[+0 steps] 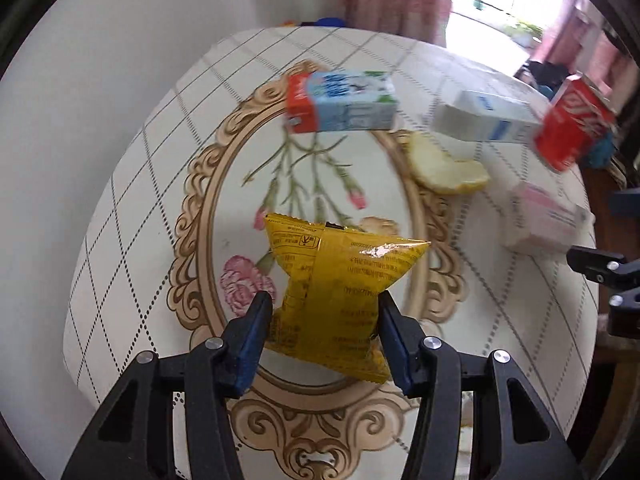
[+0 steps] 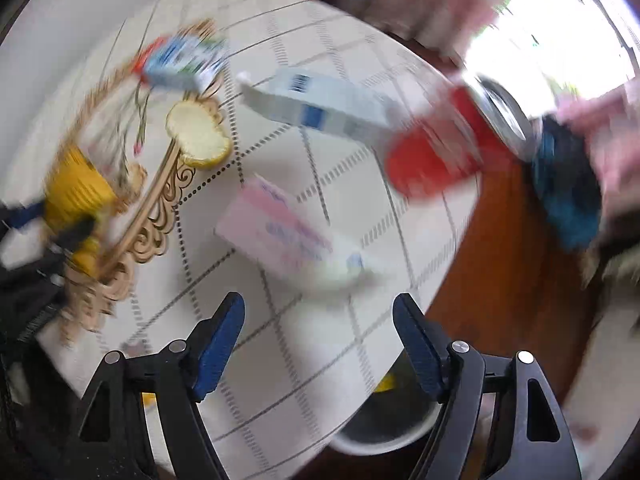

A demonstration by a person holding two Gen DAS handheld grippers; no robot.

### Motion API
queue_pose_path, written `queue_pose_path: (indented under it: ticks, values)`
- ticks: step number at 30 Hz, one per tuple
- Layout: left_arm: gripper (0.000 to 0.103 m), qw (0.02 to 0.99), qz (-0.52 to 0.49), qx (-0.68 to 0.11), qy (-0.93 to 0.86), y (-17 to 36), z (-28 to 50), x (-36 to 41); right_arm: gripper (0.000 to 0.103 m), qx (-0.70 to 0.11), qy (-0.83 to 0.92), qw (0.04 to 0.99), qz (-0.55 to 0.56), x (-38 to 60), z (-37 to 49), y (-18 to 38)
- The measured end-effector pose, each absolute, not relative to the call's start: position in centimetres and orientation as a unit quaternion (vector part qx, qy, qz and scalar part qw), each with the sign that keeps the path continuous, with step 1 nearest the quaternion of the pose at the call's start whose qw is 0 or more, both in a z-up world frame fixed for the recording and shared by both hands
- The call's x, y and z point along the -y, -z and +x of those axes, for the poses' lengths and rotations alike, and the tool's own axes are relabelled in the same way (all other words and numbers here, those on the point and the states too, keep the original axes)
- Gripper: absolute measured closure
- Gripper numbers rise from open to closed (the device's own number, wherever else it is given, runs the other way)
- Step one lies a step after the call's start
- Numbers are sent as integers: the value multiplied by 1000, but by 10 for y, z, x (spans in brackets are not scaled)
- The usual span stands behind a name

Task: Collect trash
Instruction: 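Grasp the pink-white box with the right tool while the left tool holds the chip bag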

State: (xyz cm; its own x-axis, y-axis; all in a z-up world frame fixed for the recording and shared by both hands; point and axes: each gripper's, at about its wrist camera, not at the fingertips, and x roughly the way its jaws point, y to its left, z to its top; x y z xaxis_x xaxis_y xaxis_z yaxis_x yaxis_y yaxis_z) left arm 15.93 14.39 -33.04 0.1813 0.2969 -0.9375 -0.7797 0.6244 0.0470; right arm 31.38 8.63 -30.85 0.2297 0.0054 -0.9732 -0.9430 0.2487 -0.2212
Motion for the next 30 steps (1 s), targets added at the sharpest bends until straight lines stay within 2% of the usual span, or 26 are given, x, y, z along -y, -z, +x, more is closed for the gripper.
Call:
queue_pose_path:
  ticks: [7, 13, 14, 15, 16, 23, 30]
  values:
    - [54, 733, -227, -512, -385, 333, 158, -153, 25, -461, -384, 519, -609, -140, 305, 355]
    - [54, 736, -224, -511, -383, 335, 167, -171, 24, -476, -381, 485, -627, -159, 314, 371]
    - [54, 736, -225, -511, -382, 335, 167, -173, 26, -480, -382, 482, -625, -162, 316, 371]
    - [54, 736, -226, -510, -382, 334, 168, -174, 34, -485, -385, 479, -622, -164, 317, 370]
    - [54, 736, -227, -510, -382, 333, 167, -174, 37, -499, -390, 474, -612, -165, 320, 369]
    - [54, 740, -223, -506, -383, 325, 161, -175, 41, -500, -393, 506, -582, -146, 314, 355]
    - [56, 760, -207, -488, -377, 297, 154, -164, 43, -508, -383, 624, -453, -106, 314, 309]
